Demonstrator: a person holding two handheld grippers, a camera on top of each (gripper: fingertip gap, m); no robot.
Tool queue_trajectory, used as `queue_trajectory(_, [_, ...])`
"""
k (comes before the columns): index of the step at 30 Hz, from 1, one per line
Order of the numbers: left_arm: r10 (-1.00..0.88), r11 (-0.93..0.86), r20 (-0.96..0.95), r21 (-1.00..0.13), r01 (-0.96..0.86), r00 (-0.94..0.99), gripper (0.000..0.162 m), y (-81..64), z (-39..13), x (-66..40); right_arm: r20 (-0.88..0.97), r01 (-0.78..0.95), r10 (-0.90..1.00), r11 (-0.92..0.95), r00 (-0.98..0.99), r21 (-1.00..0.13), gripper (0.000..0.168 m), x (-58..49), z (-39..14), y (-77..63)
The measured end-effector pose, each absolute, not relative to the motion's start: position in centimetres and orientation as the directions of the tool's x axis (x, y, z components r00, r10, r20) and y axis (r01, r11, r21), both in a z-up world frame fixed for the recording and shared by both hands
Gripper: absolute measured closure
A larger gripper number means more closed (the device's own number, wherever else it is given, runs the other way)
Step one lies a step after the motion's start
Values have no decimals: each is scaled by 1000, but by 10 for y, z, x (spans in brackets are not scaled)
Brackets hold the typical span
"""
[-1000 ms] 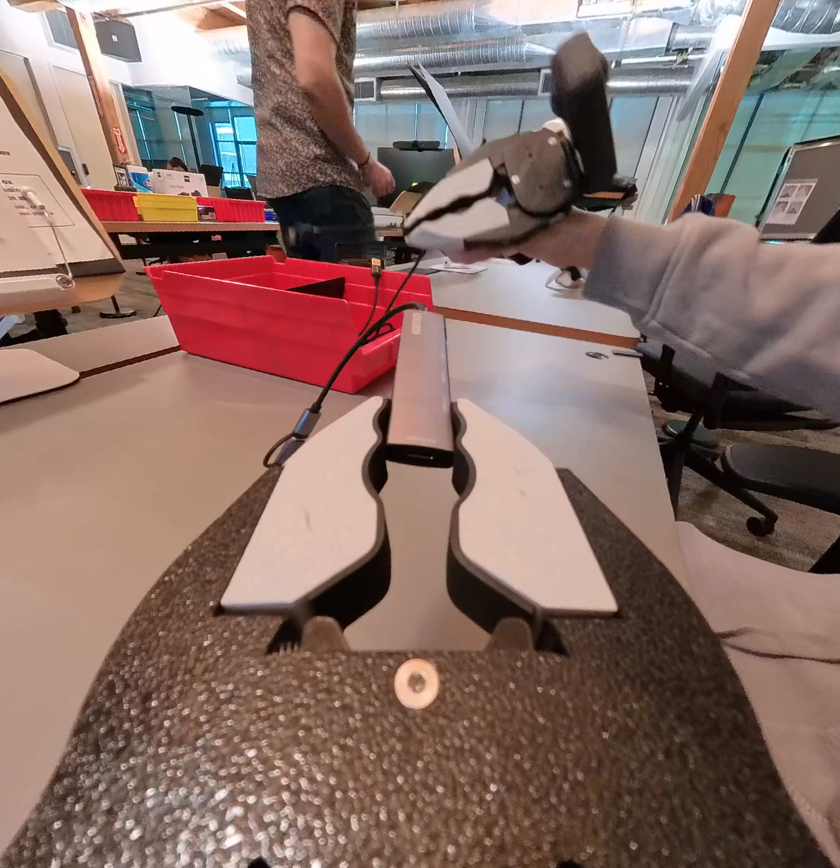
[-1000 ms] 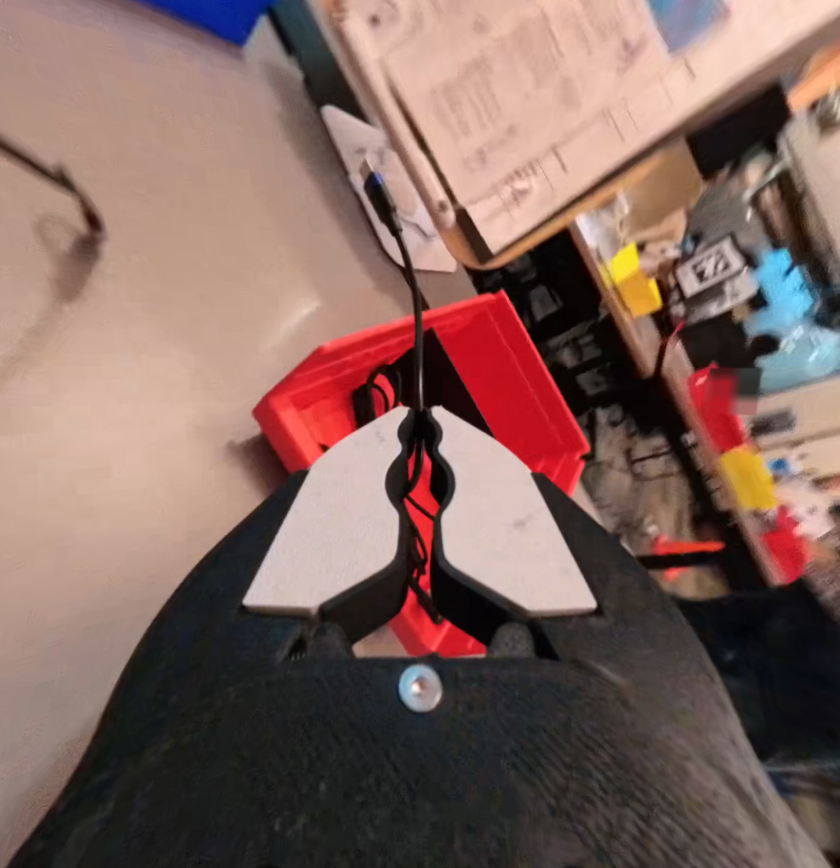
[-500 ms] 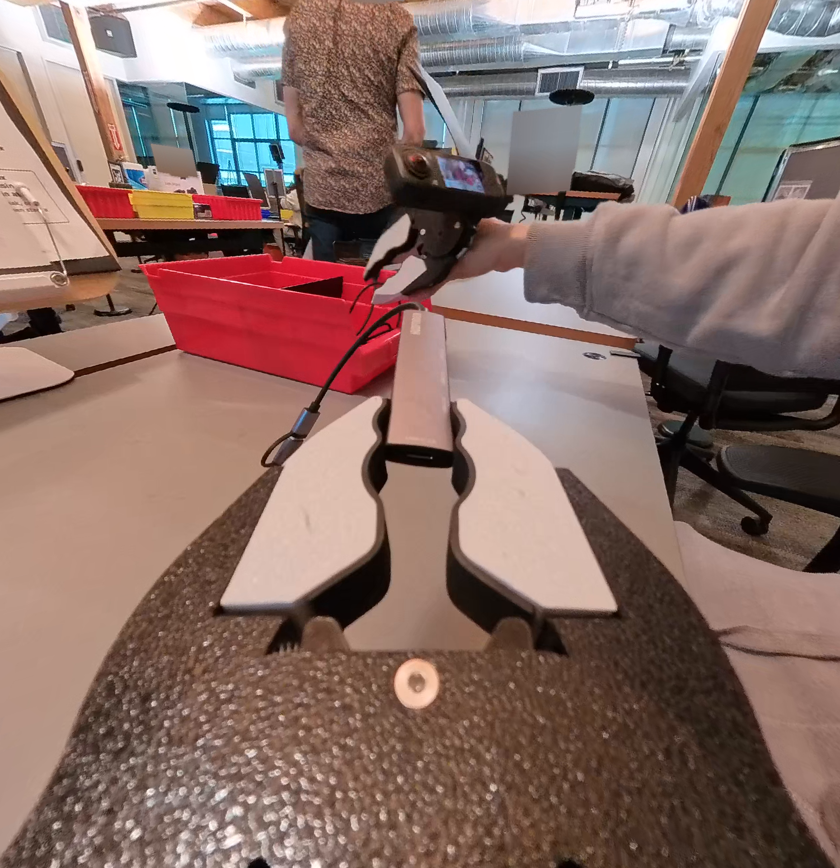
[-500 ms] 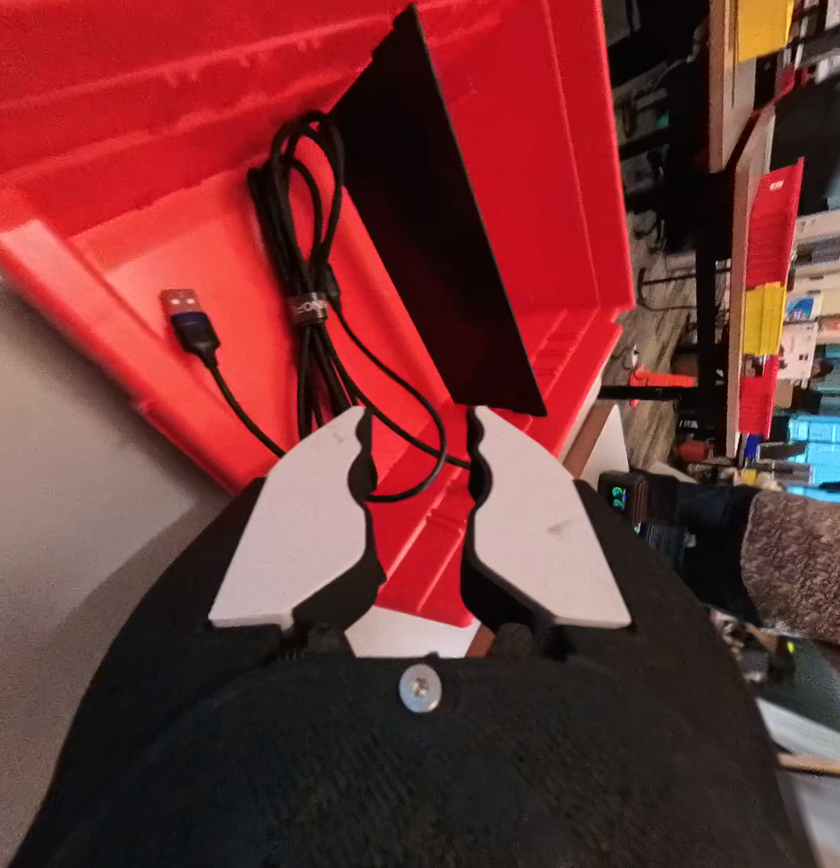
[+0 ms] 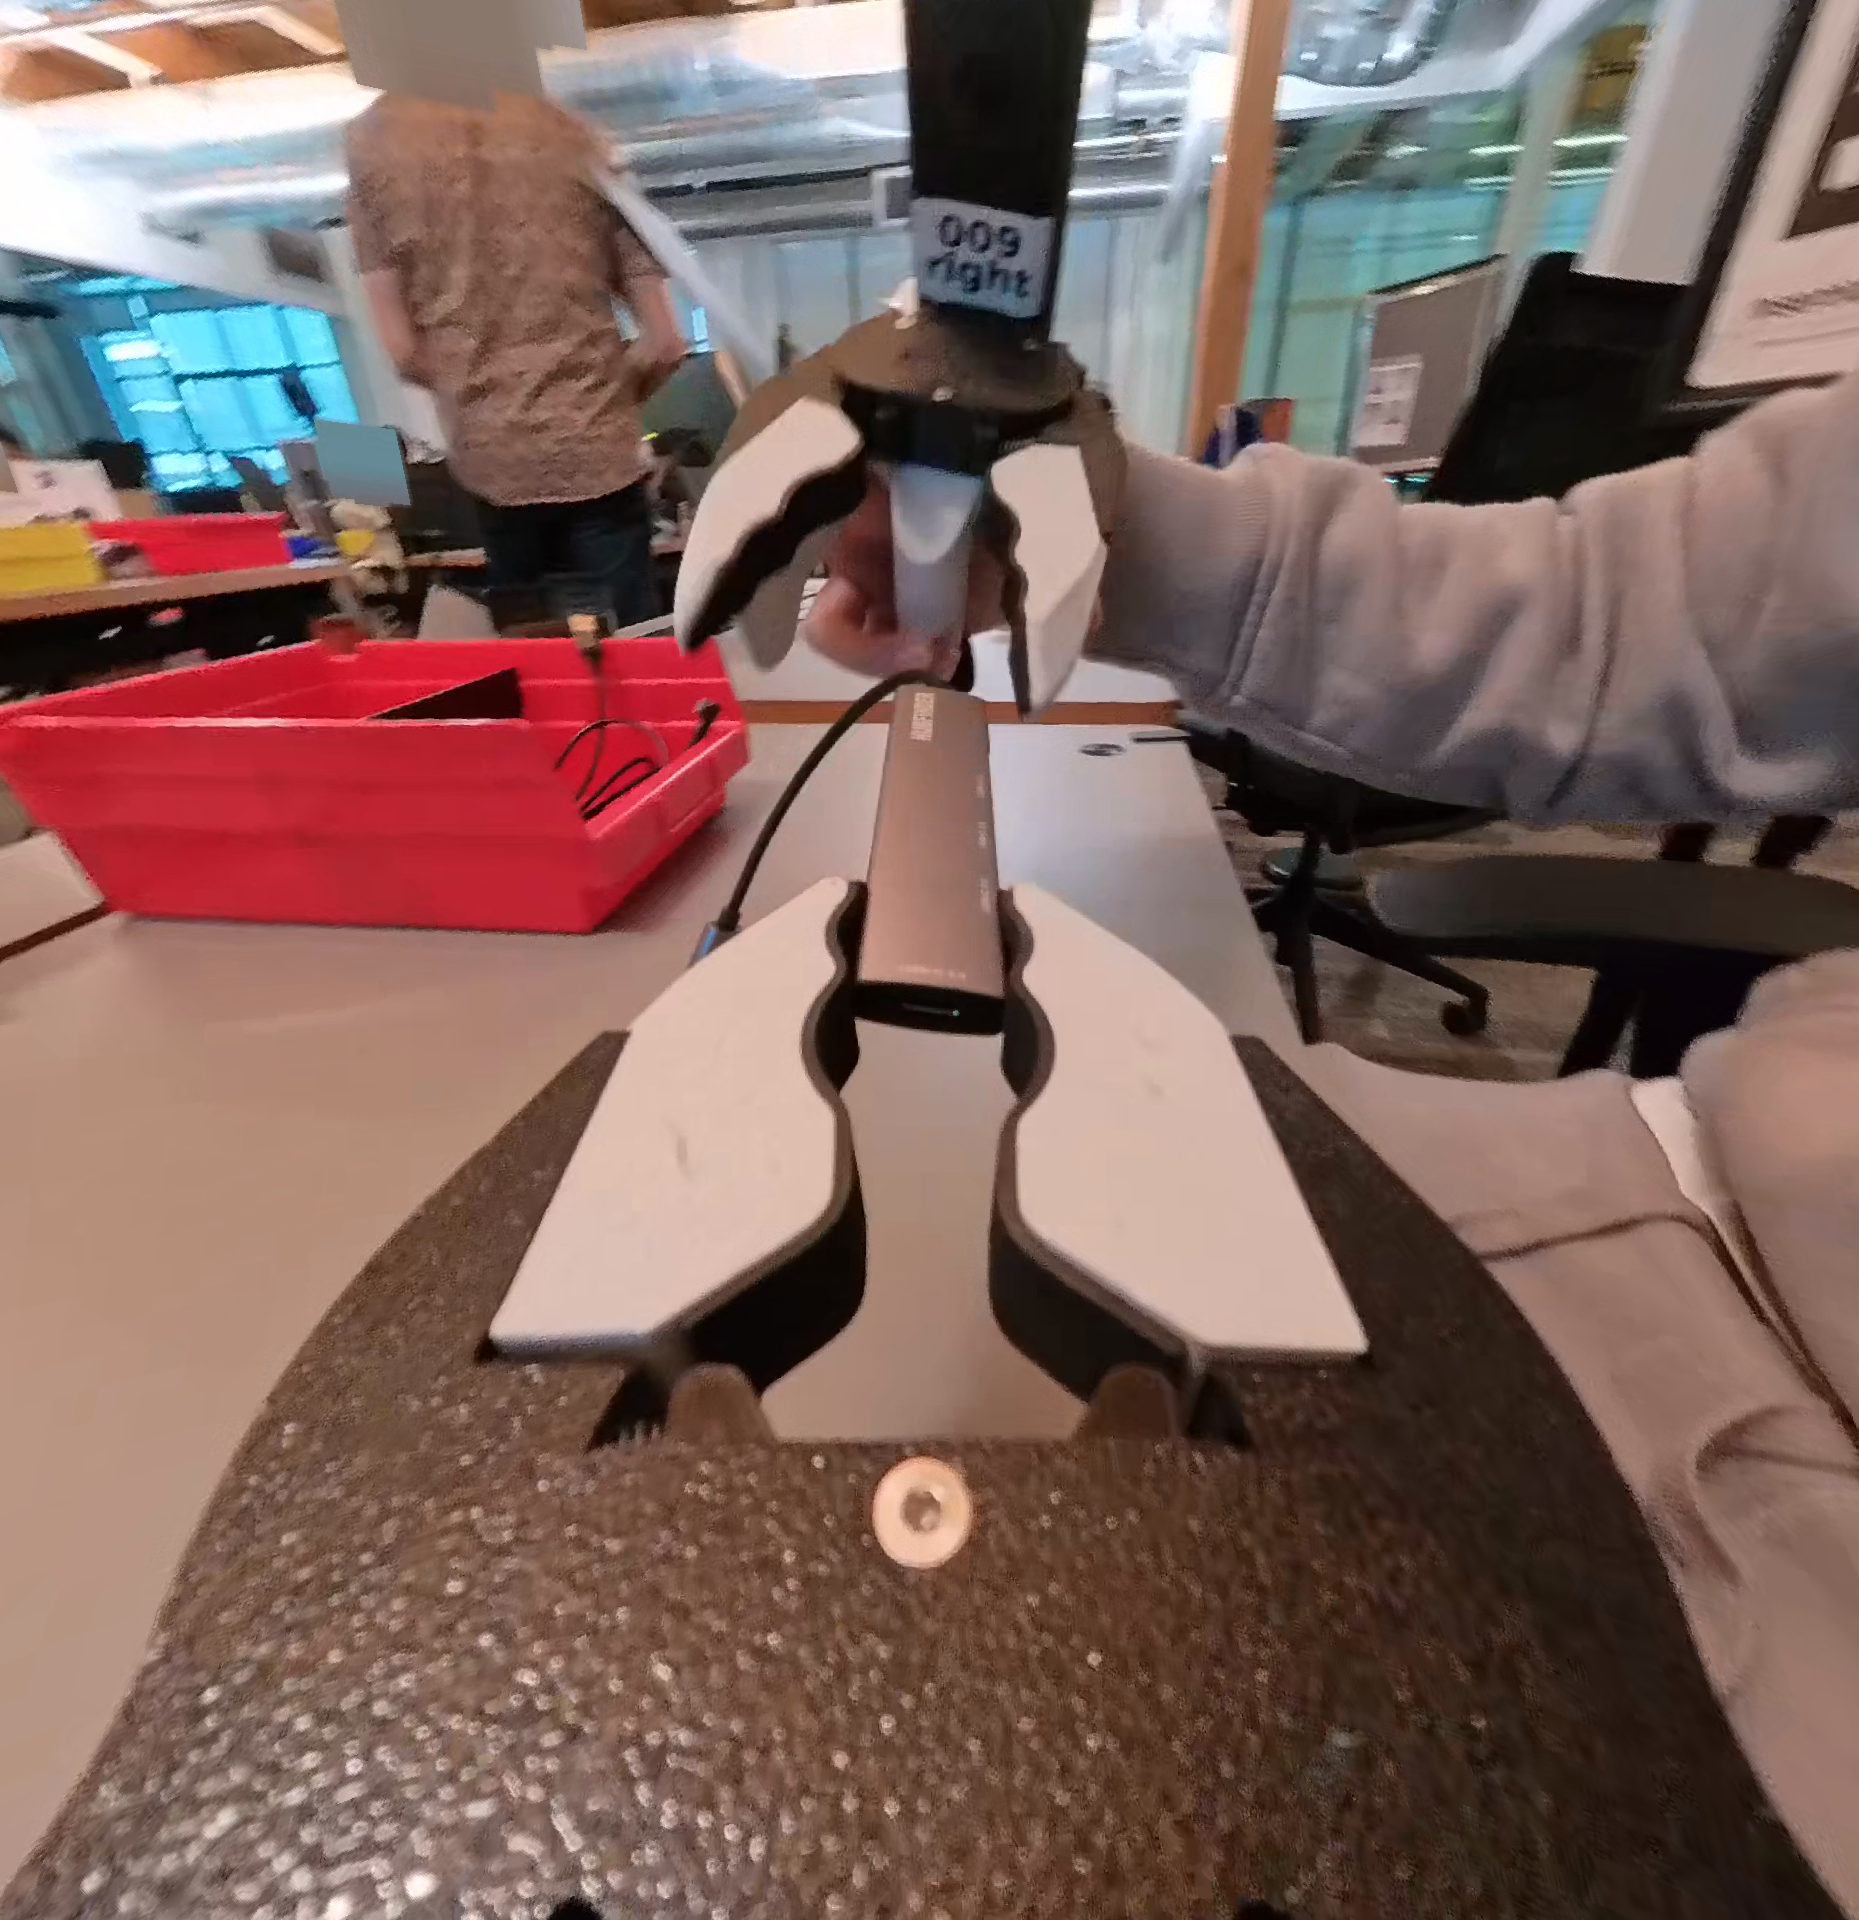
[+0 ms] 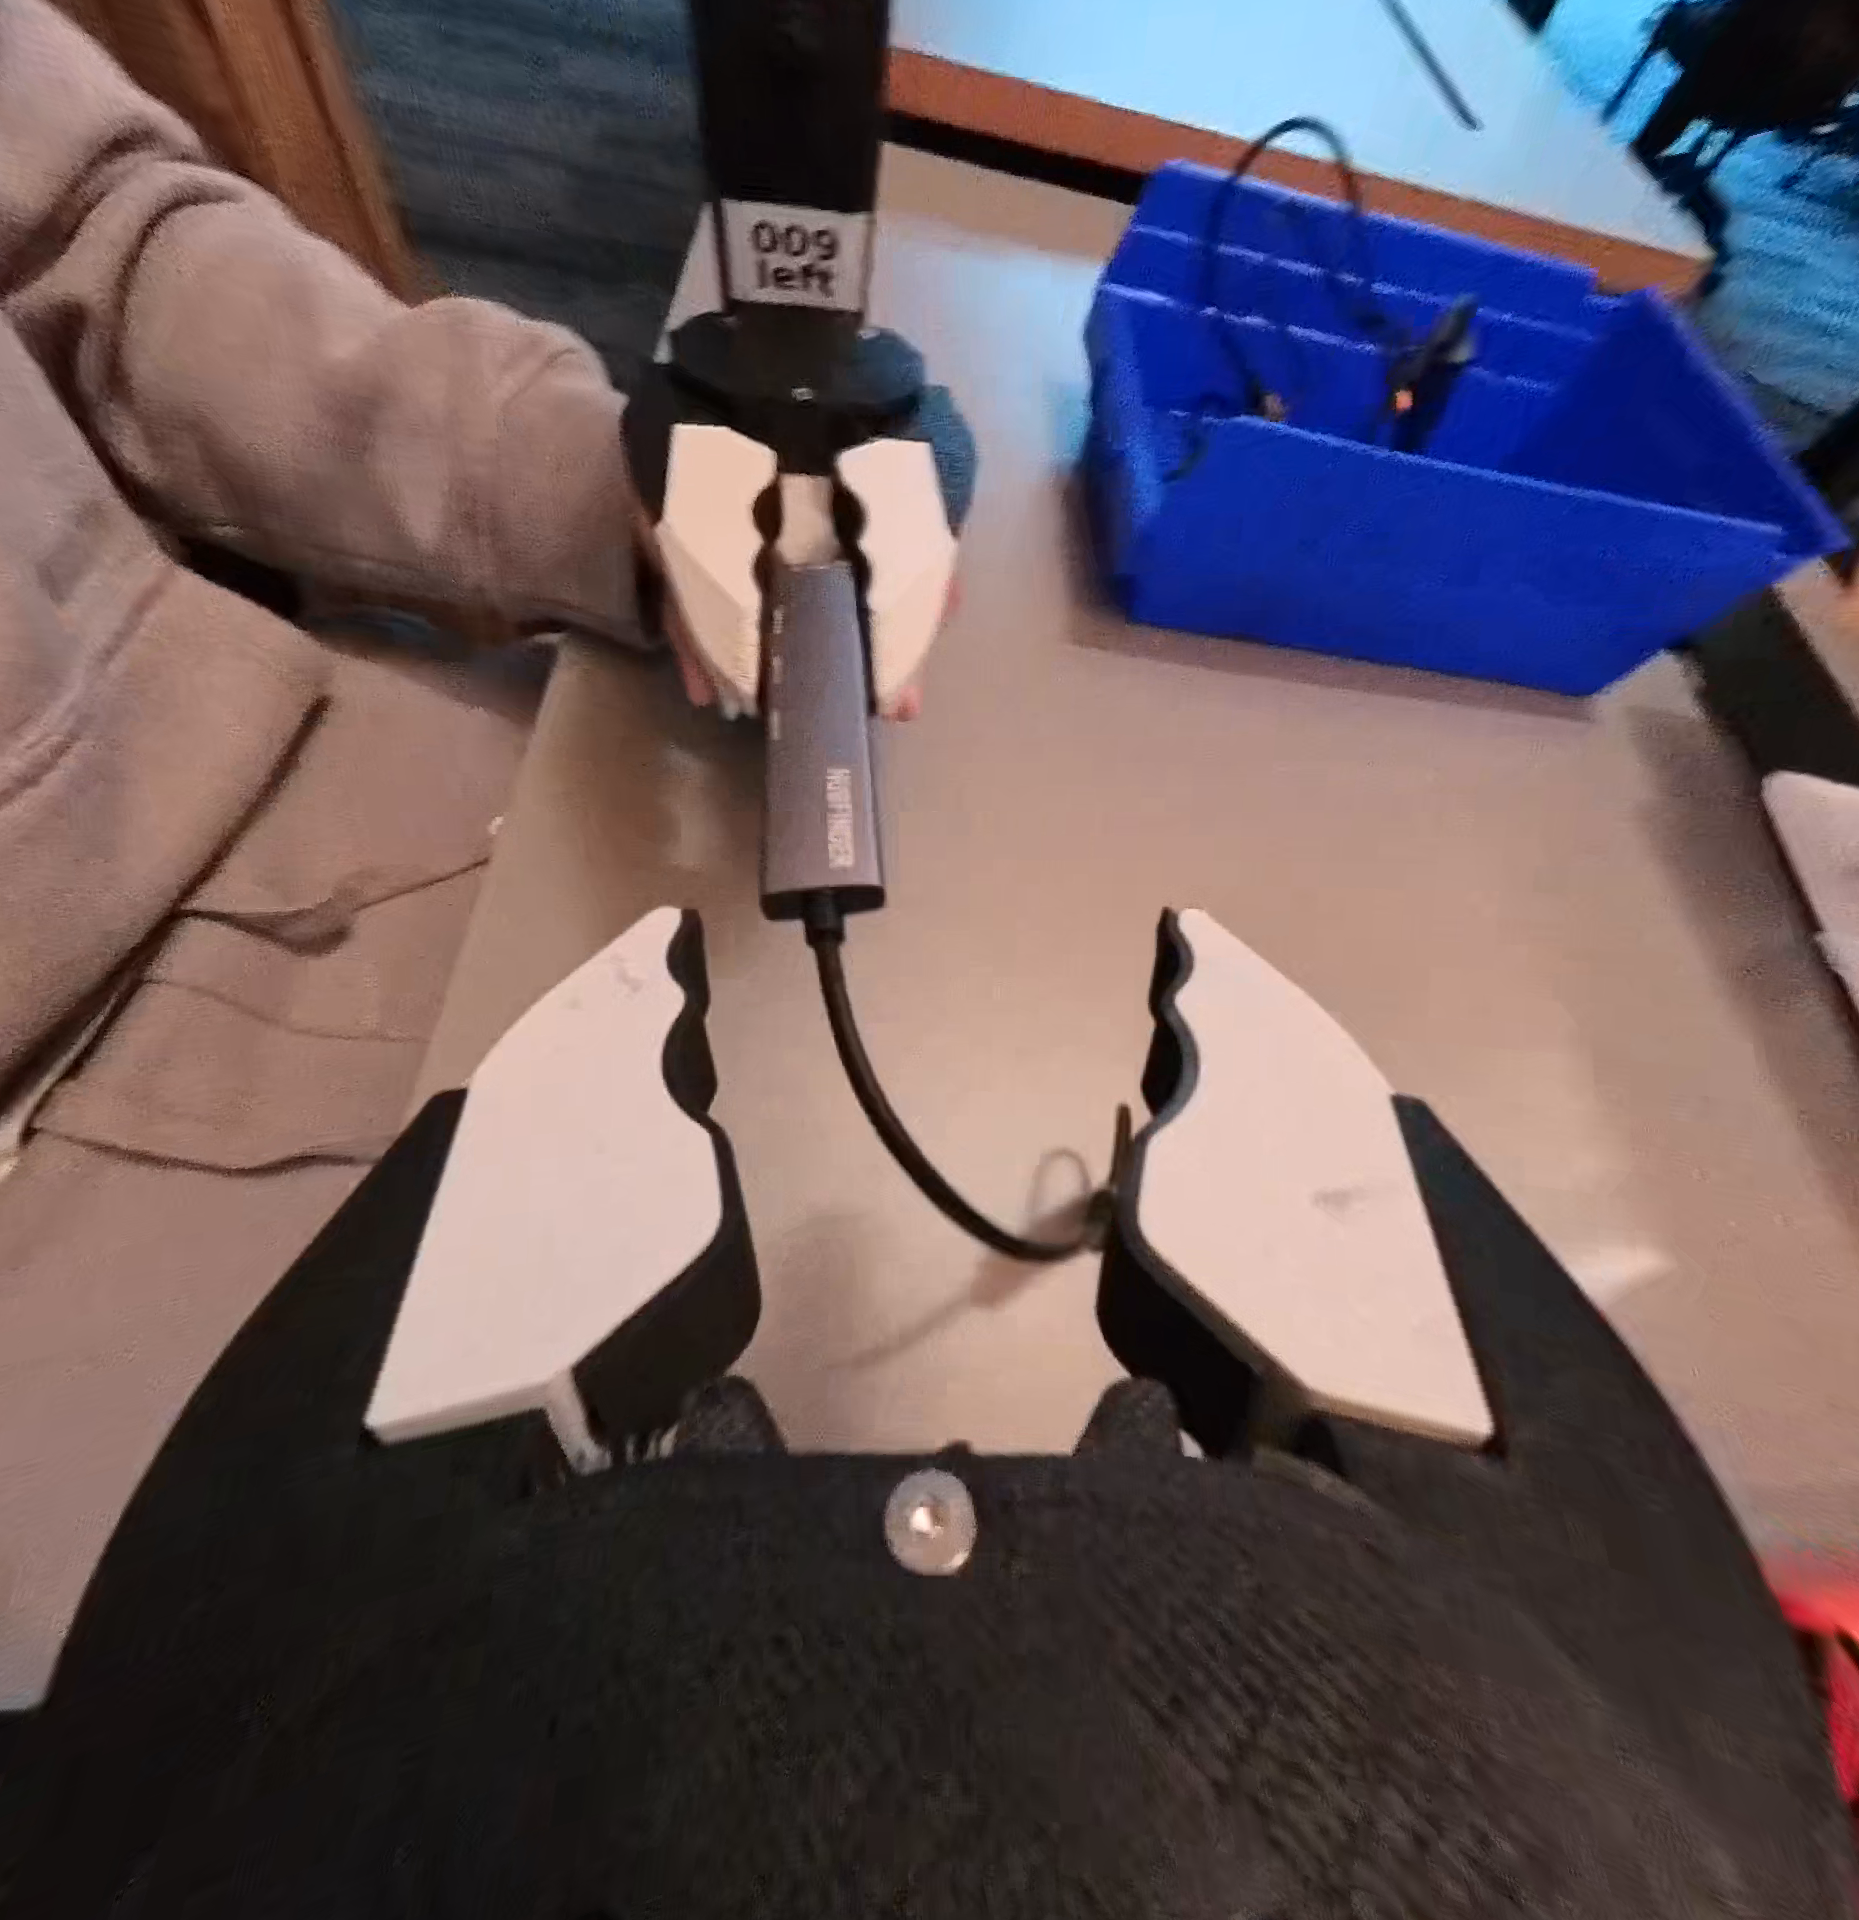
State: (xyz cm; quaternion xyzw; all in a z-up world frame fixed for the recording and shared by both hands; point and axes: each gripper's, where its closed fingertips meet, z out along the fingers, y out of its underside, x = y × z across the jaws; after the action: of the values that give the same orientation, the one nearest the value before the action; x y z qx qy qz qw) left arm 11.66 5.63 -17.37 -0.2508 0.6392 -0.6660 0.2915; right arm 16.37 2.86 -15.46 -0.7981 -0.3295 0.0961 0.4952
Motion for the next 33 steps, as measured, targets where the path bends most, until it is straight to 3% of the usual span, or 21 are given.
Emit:
queue_trajectory(6, [-655,19,-100,-993,115,-749,139,45,-173,107,122,428,688,-294,715,-855,101,128,-171,35])
queue_trajectory(14, [-683,-21,-73,-993,120,-726,139,52,-169,110,85,331,671,-248,736,-910,144,122,-162,34])
queue_trajectory(24, [-714,1,-87,-992,124,-694,137,52,-171,115,145,408,642,-283,753,-868,144,127,-167,32])
queue_trajectory(29, [-832,-93,-41,-973,212,-554,90,74,-156,125,268,504,594,-273,758,-820,144,164,-139,27])
queue_trajectory(33, [-854,-102,-21,-973,208,-519,89,80,-156,128,410,542,428,-250,805,-802,144,240,-79,27])
